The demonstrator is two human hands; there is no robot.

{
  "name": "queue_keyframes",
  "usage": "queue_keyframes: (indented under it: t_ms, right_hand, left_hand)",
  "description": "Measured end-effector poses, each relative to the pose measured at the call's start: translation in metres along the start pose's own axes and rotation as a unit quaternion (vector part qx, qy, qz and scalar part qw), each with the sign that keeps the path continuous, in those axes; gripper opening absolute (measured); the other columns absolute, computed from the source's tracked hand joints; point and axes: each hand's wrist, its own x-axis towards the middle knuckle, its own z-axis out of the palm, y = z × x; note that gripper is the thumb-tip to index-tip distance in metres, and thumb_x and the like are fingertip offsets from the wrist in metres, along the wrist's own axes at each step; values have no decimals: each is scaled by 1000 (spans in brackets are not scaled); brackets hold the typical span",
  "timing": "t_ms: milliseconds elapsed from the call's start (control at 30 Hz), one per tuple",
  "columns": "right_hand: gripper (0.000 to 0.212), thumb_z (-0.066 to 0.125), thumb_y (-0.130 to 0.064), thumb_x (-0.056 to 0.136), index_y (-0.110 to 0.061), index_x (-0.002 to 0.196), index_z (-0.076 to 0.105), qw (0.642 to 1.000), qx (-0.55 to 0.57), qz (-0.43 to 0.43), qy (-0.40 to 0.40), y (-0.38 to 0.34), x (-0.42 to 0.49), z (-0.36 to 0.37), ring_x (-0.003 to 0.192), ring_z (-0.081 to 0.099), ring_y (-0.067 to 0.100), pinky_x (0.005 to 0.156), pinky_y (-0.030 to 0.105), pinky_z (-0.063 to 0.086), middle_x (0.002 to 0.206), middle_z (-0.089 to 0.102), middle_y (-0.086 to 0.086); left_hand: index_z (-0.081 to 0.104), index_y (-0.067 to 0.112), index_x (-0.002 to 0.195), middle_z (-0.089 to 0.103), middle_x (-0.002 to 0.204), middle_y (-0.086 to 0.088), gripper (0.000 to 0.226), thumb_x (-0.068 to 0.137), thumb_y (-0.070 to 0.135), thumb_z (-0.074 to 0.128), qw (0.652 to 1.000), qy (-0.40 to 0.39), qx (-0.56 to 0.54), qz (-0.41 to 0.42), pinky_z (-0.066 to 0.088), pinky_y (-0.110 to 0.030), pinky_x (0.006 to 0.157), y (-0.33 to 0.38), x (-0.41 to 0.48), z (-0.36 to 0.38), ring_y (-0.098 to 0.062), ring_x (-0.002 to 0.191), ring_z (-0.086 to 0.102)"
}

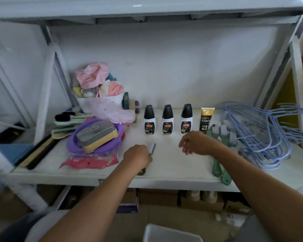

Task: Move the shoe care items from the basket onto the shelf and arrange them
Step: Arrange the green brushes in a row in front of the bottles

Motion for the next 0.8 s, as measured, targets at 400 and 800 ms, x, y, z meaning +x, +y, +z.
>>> queue_keyframes:
  t_ms: [400, 800]
  right_hand:
    - [27, 55, 0, 91, -16, 107, 69, 995, -59, -71, 23, -18, 26, 18, 80, 70, 5, 80, 26, 57, 95, 72, -2]
    - [23, 56, -10, 95, -20, 111, 69, 995, -54, -76, 29, -29, 30, 24, 81, 71, 5, 84, 33, 59, 103, 69, -2]
  left_hand:
    - [65, 9, 107, 63, 87, -5, 25, 100, 29, 51, 999, 22, 29, -37, 51, -32, 70, -23, 15, -1, -21, 82, 64]
    - [60, 10, 122, 57, 92, -5, 30, 102, 29, 48, 997, 60, 49, -17, 54, -33, 72, -34, 13, 3, -22, 86, 63]
